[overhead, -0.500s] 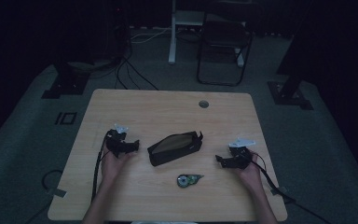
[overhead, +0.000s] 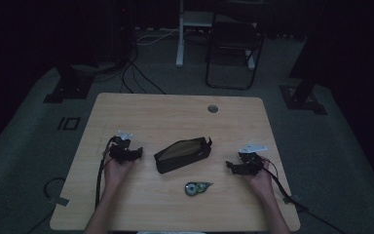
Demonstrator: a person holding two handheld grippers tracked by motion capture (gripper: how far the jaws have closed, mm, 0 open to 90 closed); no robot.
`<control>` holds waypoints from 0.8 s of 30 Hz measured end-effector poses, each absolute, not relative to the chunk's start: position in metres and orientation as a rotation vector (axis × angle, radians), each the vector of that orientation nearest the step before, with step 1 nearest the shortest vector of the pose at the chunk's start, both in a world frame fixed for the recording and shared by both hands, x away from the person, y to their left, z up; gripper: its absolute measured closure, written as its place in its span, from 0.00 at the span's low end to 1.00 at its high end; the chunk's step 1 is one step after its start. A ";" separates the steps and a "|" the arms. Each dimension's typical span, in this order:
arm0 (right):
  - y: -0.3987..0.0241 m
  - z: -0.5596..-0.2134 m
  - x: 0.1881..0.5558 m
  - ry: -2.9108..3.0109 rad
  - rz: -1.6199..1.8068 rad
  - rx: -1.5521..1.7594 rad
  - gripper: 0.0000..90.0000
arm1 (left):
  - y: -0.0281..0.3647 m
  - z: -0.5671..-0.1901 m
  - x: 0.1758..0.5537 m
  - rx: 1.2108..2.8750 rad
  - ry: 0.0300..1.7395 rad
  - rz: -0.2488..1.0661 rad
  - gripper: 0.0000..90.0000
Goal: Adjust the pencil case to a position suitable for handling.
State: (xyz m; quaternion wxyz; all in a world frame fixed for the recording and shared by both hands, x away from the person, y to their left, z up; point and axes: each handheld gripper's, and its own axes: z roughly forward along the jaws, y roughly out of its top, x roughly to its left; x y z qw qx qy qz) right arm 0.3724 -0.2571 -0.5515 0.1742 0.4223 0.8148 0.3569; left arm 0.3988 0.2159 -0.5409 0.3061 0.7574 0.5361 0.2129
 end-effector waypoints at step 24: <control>-0.212 -0.502 0.381 2.237 1.264 1.112 0.65 | 0.192 -0.525 0.324 1.991 1.180 0.526 0.46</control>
